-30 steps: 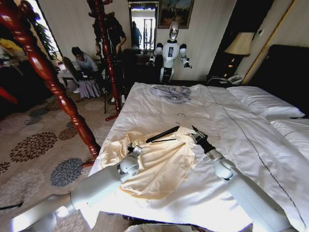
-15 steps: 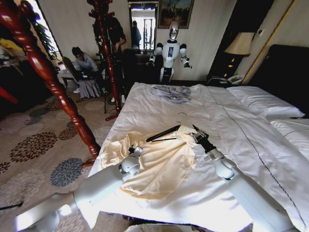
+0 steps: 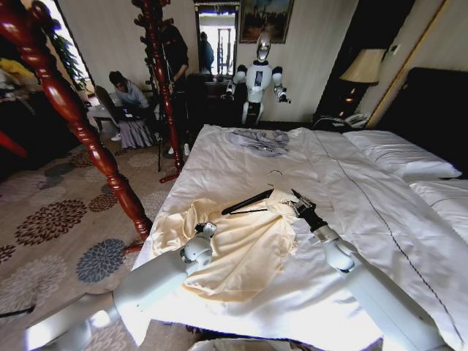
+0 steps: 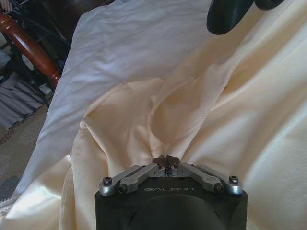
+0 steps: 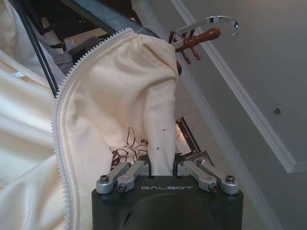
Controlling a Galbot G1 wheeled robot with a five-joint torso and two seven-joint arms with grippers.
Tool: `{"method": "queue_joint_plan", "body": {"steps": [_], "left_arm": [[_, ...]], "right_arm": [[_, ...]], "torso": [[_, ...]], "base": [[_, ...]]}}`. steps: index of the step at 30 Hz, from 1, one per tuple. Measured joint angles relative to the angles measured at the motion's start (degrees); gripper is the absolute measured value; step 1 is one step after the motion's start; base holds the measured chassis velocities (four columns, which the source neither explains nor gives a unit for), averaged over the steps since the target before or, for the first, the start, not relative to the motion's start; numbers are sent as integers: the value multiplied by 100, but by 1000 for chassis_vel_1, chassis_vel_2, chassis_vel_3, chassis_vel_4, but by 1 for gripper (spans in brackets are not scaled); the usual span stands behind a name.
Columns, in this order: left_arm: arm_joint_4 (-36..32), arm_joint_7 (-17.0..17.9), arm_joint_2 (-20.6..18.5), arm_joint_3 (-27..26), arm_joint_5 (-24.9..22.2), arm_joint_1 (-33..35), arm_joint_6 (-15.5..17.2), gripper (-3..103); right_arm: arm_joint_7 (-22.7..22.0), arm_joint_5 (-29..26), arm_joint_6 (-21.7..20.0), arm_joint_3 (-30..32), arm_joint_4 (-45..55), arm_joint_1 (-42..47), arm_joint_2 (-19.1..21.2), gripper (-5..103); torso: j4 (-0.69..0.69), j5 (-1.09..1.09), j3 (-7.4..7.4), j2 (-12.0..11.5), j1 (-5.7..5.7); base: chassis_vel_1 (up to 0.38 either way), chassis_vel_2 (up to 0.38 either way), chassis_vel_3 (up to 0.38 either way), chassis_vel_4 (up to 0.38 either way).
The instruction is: Pick up the clothes from the bed and hang them on the clothes hanger.
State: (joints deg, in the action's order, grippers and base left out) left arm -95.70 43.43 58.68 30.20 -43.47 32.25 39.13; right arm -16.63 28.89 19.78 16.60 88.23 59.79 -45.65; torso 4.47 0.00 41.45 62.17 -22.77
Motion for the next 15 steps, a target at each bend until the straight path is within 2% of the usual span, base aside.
{"method": "queue_joint_plan", "body": {"steps": [11, 15], "left_arm": [[-340, 9, -225, -227, -58, 112, -68, 1], [-538, -42, -406, -369, -144, -36, -147, 1]], "right_arm": [[-13, -99, -15, -22, 1, 0, -8, 20], [-158, -254, -49, -88, -35, -100, -64, 20]], "torso": [[0, 0, 0, 0, 0], [-1, -1, 0, 0, 0]], "base": [[0, 0, 0, 0], [0, 0, 0, 0]]}}
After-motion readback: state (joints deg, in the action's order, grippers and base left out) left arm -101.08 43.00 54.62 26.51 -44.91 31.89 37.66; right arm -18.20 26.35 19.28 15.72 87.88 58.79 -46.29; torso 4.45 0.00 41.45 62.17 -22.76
